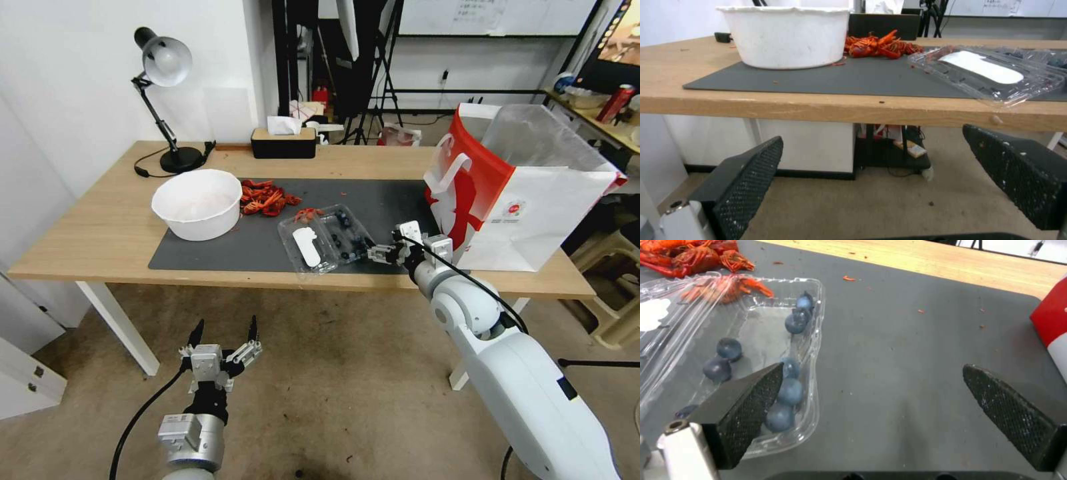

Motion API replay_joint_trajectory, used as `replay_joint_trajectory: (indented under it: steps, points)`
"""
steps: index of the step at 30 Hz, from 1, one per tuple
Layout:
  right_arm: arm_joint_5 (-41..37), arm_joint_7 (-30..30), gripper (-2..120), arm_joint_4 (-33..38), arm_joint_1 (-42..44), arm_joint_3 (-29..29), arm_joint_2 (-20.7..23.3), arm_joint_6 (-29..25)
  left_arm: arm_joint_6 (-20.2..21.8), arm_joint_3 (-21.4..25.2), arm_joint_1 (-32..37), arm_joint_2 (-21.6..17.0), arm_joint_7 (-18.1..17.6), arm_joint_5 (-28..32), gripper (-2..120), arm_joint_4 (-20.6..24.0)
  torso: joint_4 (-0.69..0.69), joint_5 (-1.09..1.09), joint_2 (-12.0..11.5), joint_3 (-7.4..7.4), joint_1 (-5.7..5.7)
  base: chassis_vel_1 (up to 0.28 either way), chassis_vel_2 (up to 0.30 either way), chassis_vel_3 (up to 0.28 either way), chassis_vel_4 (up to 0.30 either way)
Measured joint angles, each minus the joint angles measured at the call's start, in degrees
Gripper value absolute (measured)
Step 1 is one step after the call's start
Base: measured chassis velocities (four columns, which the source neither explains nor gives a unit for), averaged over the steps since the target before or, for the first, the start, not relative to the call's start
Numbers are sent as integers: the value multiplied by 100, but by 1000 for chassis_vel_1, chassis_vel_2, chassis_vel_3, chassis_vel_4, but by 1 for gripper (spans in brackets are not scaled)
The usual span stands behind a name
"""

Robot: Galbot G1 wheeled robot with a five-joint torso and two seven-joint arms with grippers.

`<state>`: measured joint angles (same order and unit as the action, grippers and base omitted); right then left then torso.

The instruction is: Close the takeout container lid, then place the container into the takeout bag.

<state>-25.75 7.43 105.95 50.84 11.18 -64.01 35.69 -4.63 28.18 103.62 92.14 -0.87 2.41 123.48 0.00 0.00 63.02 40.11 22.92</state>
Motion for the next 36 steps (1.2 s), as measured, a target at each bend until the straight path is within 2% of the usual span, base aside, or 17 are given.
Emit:
replay_joint_trajectory:
  steps: [19,36]
  points:
    - [-27,-49,100,-243,-238,-89,-3,236,-46,12,-5,0,22,17,100,-24,0,0,1,0,-1,0,0,0,0]
    - [-34,102,100,-112,-77,-15,14,395,-129,7,-10,0,22,16,100,-60,0,0,1,0,-1,0,0,0,0]
